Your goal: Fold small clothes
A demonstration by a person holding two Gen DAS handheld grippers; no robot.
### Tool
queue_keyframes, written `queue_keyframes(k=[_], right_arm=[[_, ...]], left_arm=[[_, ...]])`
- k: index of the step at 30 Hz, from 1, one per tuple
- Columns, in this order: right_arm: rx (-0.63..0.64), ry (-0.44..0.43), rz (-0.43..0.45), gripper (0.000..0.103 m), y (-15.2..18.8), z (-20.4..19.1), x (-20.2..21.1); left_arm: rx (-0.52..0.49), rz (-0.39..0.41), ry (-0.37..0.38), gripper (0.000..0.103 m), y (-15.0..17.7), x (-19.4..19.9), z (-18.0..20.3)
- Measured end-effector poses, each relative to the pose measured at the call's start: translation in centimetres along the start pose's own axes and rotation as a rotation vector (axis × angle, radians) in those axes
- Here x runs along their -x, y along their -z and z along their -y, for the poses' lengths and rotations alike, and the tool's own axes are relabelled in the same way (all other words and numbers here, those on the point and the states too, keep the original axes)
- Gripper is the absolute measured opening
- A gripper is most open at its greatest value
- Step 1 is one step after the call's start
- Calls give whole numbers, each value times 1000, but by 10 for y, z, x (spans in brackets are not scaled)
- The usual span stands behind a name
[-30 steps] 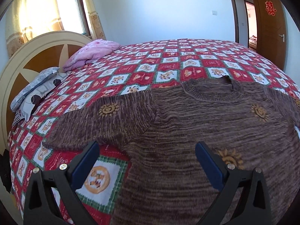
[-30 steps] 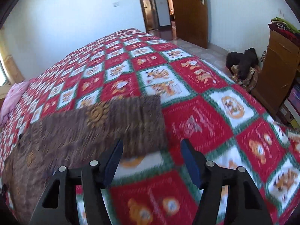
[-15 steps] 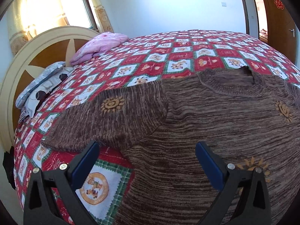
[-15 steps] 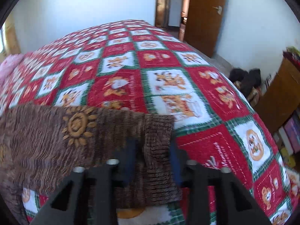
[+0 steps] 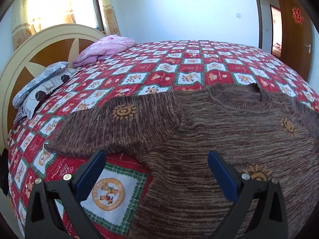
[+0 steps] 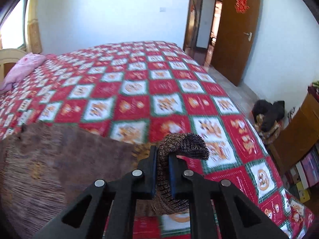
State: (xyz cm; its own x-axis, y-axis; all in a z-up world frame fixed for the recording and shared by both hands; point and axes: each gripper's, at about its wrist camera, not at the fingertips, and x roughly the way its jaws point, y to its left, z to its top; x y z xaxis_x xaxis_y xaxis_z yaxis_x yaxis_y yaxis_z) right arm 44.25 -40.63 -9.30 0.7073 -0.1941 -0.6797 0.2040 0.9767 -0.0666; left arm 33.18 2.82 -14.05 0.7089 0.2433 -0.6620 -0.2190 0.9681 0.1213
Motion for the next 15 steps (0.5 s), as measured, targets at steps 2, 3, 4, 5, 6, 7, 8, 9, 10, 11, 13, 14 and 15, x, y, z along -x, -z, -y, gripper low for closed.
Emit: queue_keyframes(k=[2, 3, 4, 5, 6, 7, 8, 9, 10, 11, 13, 14, 15], right_arm=[[3, -36, 5, 10, -8, -17, 9], [10, -56, 10, 10, -12, -28, 15], [21, -71, 17, 10, -16, -40, 20], [32, -82, 23, 10, -19, -49, 24], [47, -100, 30, 10, -23, -62, 29], [58, -114, 34, 10, -25, -74, 33], [70, -131, 36, 10, -27, -87, 37], [83, -152, 38, 10, -29, -101, 40], [96, -171, 37, 10, -30, -116, 42], [109, -184, 34, 10, -30, -127, 44], [143, -208, 34, 10, -28, -156, 44], [161, -222, 29, 10, -24, -174, 41], [170, -235, 22, 10, -20, -186, 38]], left_arm=[[6, 2, 8, 103, 1, 2, -3], [10, 2, 16, 103, 2, 3, -4], [15, 2, 24, 103, 3, 3, -6], [19, 2, 28, 103, 4, 4, -8], [24, 2, 35, 103, 5, 5, -10], [28, 3, 43, 103, 6, 6, -13], [29, 5, 45, 103, 7, 7, -15], [29, 8, 45, 103, 8, 8, -16], [30, 14, 46, 103, 8, 9, -18], [30, 18, 45, 103, 8, 10, -21], [36, 26, 45, 103, 9, 11, -26], [39, 28, 45, 103, 10, 12, -29], [46, 31, 45, 103, 10, 13, -32]])
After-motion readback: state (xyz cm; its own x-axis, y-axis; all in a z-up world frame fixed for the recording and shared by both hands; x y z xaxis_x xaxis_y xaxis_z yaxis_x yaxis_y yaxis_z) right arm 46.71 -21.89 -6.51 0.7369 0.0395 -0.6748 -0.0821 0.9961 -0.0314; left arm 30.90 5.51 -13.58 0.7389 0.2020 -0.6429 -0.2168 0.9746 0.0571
